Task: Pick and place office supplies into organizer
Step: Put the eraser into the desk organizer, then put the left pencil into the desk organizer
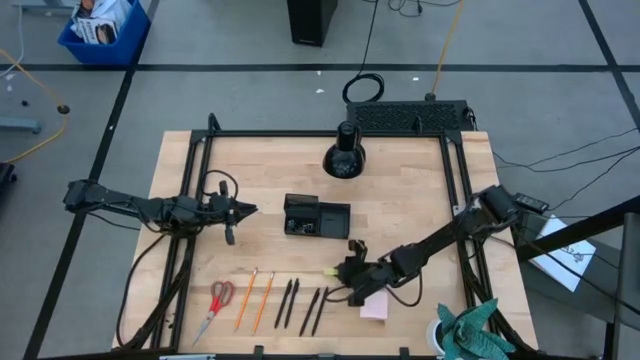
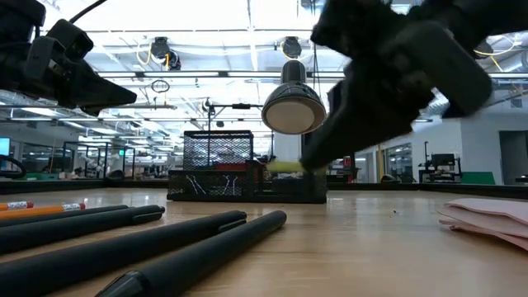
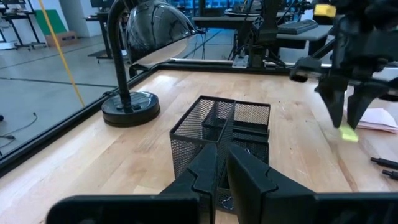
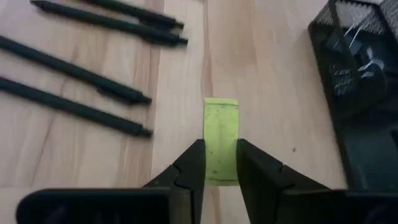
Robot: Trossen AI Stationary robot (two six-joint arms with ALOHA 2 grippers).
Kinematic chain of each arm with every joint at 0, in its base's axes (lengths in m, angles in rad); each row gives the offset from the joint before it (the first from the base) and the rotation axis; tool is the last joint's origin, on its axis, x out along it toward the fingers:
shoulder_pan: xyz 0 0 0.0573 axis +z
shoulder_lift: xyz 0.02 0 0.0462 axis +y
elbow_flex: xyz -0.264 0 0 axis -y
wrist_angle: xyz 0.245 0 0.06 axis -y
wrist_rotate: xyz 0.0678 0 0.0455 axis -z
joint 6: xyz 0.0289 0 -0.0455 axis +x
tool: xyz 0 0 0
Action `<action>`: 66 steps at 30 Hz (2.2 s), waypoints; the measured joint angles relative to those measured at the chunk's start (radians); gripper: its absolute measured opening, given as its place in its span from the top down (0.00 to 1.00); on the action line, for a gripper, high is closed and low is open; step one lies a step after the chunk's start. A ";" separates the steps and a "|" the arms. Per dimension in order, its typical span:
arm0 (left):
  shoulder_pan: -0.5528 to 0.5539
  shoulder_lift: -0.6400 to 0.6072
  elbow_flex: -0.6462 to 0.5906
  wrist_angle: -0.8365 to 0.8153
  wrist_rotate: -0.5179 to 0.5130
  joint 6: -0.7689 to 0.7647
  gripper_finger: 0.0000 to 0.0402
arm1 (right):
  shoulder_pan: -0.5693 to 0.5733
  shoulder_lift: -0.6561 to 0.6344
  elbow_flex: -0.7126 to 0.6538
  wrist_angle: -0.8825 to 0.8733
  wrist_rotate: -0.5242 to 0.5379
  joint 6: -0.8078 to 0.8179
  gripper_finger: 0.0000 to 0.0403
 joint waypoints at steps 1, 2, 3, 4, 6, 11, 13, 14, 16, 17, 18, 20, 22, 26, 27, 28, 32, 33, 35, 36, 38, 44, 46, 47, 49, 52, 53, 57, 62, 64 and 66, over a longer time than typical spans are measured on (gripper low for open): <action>0.000 0.000 0.000 0.000 0.000 0.000 0.90 | -0.004 -0.004 0.000 0.006 0.000 -0.010 0.81; 0.000 0.000 0.000 0.001 0.000 0.000 0.90 | -0.010 -0.008 -0.001 0.019 0.000 -0.024 0.81; 0.000 0.000 0.000 0.000 0.000 0.000 0.90 | -0.016 -0.011 -0.001 0.042 0.000 -0.043 0.81; 0.000 0.000 0.000 0.000 0.000 0.000 0.90 | -0.025 -0.015 -0.001 0.072 0.001 -0.062 0.81; 0.000 0.000 0.000 0.003 0.000 0.000 0.90 | -0.047 -0.019 0.001 0.143 0.007 -0.111 0.81; 0.000 0.000 0.000 0.002 0.000 0.000 0.90 | -0.113 -0.016 0.002 0.214 0.004 -0.200 0.81; 0.000 0.000 0.000 0.002 0.000 0.001 0.90 | -0.141 -0.016 0.002 0.222 0.004 -0.212 0.81; 0.000 0.000 0.000 0.002 0.000 0.004 0.90 | -0.155 -0.016 0.002 0.222 0.001 -0.223 0.81; 0.000 0.000 0.000 0.002 0.000 0.022 0.90 | -0.183 -0.016 0.002 0.224 -0.002 -0.240 0.81; 0.000 0.000 0.000 0.002 -0.001 0.022 0.90 | -0.196 -0.016 0.002 0.226 -0.002 -0.249 0.81; 0.000 0.000 0.000 0.002 -0.001 0.023 0.90 | -0.209 -0.016 0.002 0.228 -0.002 -0.255 0.81; 0.000 0.000 0.000 0.002 -0.001 0.024 0.90 | -0.233 -0.016 0.003 0.235 -0.011 -0.264 0.81; 0.000 0.000 0.000 0.002 -0.001 0.025 0.90 | -0.258 -0.016 0.017 0.235 -0.057 -0.270 0.81; 0.000 0.000 0.000 0.002 -0.001 0.027 0.90 | -0.291 0.016 0.061 0.235 -0.083 -0.288 0.81; 0.000 0.000 0.000 0.002 -0.001 0.028 0.90 | -0.298 0.027 0.071 0.226 -0.085 -0.300 0.81; 0.000 0.000 0.000 0.001 -0.001 0.028 0.90 | -0.304 0.041 0.085 0.227 -0.093 -0.308 0.81; 0.000 0.000 0.000 -0.003 -0.001 0.027 0.90 | -0.331 0.076 0.123 0.217 -0.106 -0.331 0.81; 0.000 0.000 0.000 -0.005 -0.001 0.027 0.90 | -0.340 0.085 0.129 0.220 -0.107 -0.331 0.81; 0.000 0.000 0.000 -0.006 -0.001 0.027 0.90 | -0.357 0.094 0.131 0.216 -0.108 -0.331 0.81; 0.000 0.000 0.000 -0.006 -0.001 0.028 0.90 | -0.364 0.096 0.131 0.214 -0.110 -0.331 0.81; 0.000 0.000 0.000 -0.006 -0.001 0.035 0.90 | -0.378 0.104 0.135 0.222 -0.135 -0.331 0.81; 0.000 0.000 0.000 -0.007 -0.008 0.067 0.90 | -0.396 0.139 0.134 0.210 -0.163 -0.328 0.81; 0.000 0.000 0.000 -0.007 -0.008 0.067 0.90 | -0.396 0.135 0.135 0.215 -0.161 -0.328 0.81; 0.000 0.000 0.000 -0.006 -0.008 0.067 0.90 | -0.396 0.134 0.135 0.216 -0.160 -0.328 0.81; 0.000 0.000 0.000 -0.007 -0.009 0.071 0.90 | -0.396 0.135 0.135 0.213 -0.160 -0.328 0.81; 0.000 0.000 0.000 -0.007 -0.009 0.072 0.90 | -0.396 0.136 0.135 0.213 -0.161 -0.315 0.81; 0.000 0.000 0.000 -0.006 -0.008 0.072 0.90 | -0.396 0.135 0.135 0.211 -0.160 -0.309 0.81; 0.000 0.000 0.000 -0.006 -0.009 0.072 0.90 | -0.401 0.135 0.135 0.183 -0.158 -0.280 0.81; 0.000 0.000 0.000 -0.006 -0.008 0.071 0.90 | -0.401 0.135 0.135 0.183 -0.155 -0.253 0.73; 0.000 0.000 0.000 -0.006 -0.008 0.069 0.90 | -0.401 0.135 0.135 0.182 -0.155 -0.247 0.70; 0.000 0.000 0.000 -0.006 -0.008 0.068 0.90 | -0.401 0.135 0.135 0.182 -0.155 -0.247 0.66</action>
